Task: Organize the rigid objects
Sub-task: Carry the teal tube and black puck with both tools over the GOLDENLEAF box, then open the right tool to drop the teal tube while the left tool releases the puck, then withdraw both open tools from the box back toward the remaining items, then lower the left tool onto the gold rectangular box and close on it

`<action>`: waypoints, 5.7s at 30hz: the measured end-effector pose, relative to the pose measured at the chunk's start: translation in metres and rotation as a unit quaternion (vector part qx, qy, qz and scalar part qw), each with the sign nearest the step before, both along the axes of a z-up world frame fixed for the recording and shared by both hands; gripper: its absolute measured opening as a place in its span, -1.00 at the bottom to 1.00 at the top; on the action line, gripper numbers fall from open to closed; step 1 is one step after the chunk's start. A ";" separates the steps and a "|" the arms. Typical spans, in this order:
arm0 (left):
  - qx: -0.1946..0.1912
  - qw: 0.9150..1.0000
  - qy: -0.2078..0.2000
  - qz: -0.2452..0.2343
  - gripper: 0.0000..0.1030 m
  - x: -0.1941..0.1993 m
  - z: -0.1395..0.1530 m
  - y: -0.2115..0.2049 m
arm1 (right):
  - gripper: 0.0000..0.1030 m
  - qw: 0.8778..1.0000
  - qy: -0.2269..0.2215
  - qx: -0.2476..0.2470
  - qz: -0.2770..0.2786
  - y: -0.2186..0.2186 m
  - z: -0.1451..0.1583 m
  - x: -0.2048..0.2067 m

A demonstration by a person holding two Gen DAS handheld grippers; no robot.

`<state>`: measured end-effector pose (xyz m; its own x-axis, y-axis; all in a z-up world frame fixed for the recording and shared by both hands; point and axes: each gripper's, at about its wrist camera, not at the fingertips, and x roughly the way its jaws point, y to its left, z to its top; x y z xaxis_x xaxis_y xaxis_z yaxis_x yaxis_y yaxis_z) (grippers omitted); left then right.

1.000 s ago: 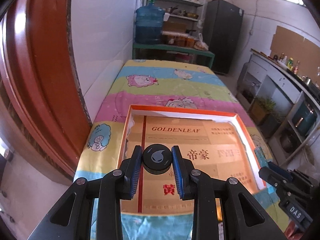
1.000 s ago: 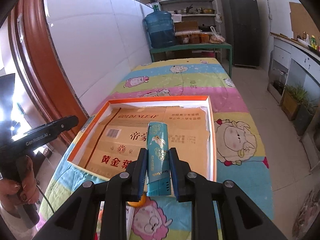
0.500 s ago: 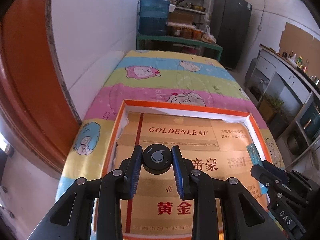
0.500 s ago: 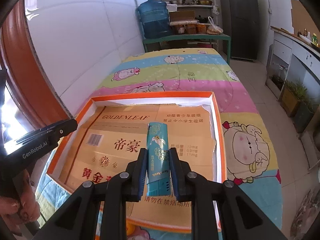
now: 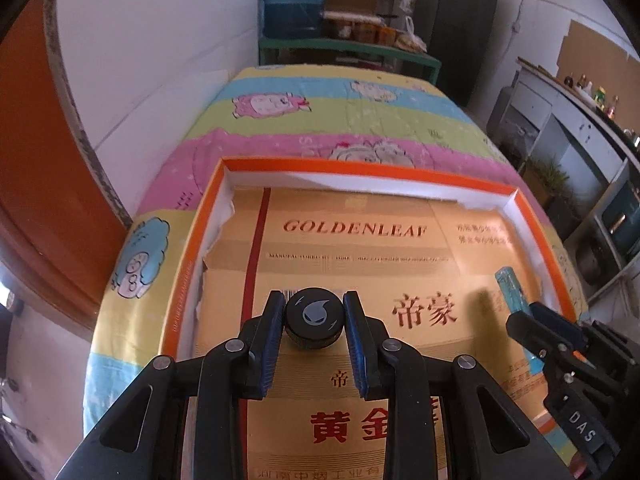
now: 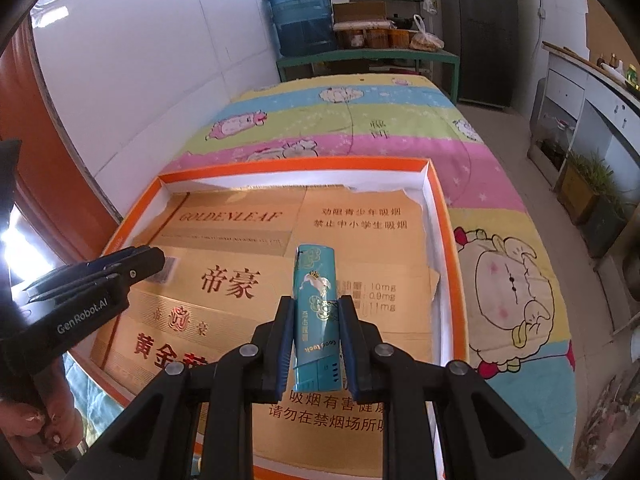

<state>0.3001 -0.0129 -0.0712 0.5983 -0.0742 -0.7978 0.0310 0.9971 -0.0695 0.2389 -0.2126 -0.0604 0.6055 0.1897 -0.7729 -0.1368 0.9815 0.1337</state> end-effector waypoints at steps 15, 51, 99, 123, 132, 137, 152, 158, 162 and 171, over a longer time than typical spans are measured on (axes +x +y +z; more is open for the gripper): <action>0.008 0.999 -0.006 -0.039 -0.18 -0.004 -0.015 0.001 | -0.47 1.000 0.015 -0.016 -0.002 0.005 -0.012 0.002; -0.024 0.996 -0.090 -0.012 -0.16 -0.160 0.052 0.024 | -0.05 0.997 -0.076 0.017 -0.005 0.017 0.035 -0.170; -0.010 0.995 -0.102 -0.004 -0.16 -0.277 0.054 0.035 | -0.05 0.998 -0.067 -0.014 0.013 0.026 0.026 -0.243; -0.038 0.997 -0.046 -0.044 -0.16 -0.285 0.015 0.003 | -0.06 0.999 -0.049 -0.016 -0.002 0.014 0.011 -0.248; -0.085 0.996 -0.010 -0.031 -0.16 -0.279 -0.010 -0.012 | -0.06 0.999 -0.043 -0.011 -0.008 0.006 0.006 -0.251; -0.089 0.996 -0.006 -0.023 -0.16 -0.277 -0.013 -0.016 | -0.06 0.999 -0.040 -0.006 -0.011 0.002 0.004 -0.252; -0.078 0.997 0.009 -0.025 -0.16 -0.288 -0.024 -0.024 | -0.06 0.999 -0.035 0.005 -0.008 -0.001 -0.001 -0.253; -0.090 0.995 0.009 -0.041 -0.20 -0.287 -0.024 -0.019 | -0.06 0.999 -0.032 0.010 -0.007 -0.003 -0.003 -0.255; -0.099 0.993 0.013 -0.059 -0.30 -0.283 -0.024 -0.012 | -0.06 1.000 -0.027 0.015 -0.005 -0.005 -0.004 -0.255; -0.091 0.992 0.016 -0.081 -0.52 -0.276 -0.020 -0.002 | -0.06 1.000 -0.014 0.023 0.015 0.006 -0.010 -0.256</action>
<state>0.0246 -0.0149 -0.0916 0.5416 -0.3124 -0.7804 0.1855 0.9499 -0.2515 -0.0169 -0.2070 -0.0706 0.6199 0.2435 -0.7459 -0.1708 0.9697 0.1746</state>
